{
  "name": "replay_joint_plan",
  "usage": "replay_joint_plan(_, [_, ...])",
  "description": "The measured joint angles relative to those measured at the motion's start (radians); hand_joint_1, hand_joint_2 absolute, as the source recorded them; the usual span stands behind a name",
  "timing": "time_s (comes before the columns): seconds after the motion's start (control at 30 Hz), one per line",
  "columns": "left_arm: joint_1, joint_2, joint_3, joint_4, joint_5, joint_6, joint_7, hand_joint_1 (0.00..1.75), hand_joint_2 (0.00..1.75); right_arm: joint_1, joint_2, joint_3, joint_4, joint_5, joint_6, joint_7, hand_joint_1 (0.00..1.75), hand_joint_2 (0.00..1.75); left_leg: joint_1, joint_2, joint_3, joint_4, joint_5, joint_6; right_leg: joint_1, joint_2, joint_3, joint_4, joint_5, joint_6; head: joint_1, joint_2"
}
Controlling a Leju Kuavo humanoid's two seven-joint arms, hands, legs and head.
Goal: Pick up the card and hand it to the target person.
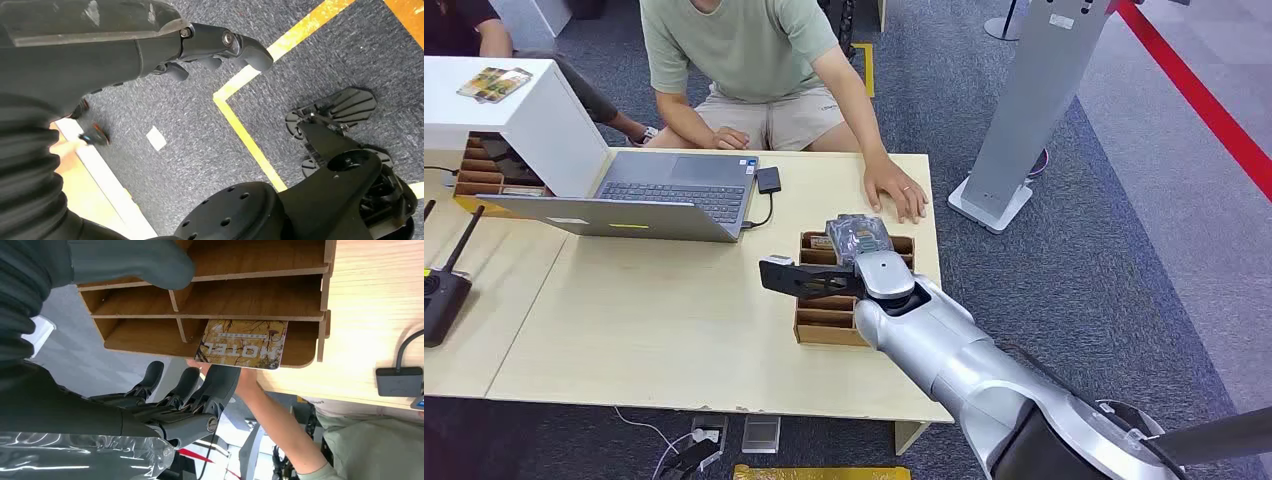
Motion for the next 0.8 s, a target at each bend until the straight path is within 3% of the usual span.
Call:
replay_joint_plan(0.3, [0.007, -0.001, 0.012, 0.0, -0.005, 0.012, -0.004, 0.0, 1.75, 0.01, 0.0, 0.001, -0.012, -0.015, -0.01, -0.001, 0.73, 1.75, 0.0, 0.0, 0.001, 0.0, 0.0, 0.0, 0.0, 0.0, 0.001, 0.0, 0.0, 0.0, 0.0, 0.0])
replay_joint_plan(0.47, [0.02, -0.002, 0.019, -0.002, -0.005, 0.023, -0.01, 0.0, 1.75, 0.017, 0.0, 0.001, -0.027, -0.021, -0.017, 0.0, 1.05, 1.75, 0.0, 0.0, 0.001, 0.0, 0.0, 0.0, 0.0, 0.0, 0.001, 0.0, 0.0, 0.0, 0.0, 0.0])
replay_joint_plan(0.73, [0.043, -0.003, 0.03, -0.019, -0.005, 0.051, -0.024, 0.0, 1.75, 0.025, 0.0, 0.002, -0.054, -0.032, -0.029, 0.005, 1.03, 1.75, 0.0, 0.0, 0.001, 0.0, 0.0, 0.0, 0.0, 0.0, 0.001, 0.0, 0.0, 0.0, 0.0, 0.0])
replay_joint_plan(0.8, [0.051, -0.003, 0.033, -0.026, -0.004, 0.064, -0.028, 0.0, 1.75, 0.029, 0.0, 0.003, -0.061, -0.034, -0.029, 0.005, 1.19, 1.75, 0.0, 0.0, 0.001, 0.0, 0.0, 0.0, 0.0, 0.0, 0.001, 0.0, 0.0, 0.0, 0.0, 0.0])
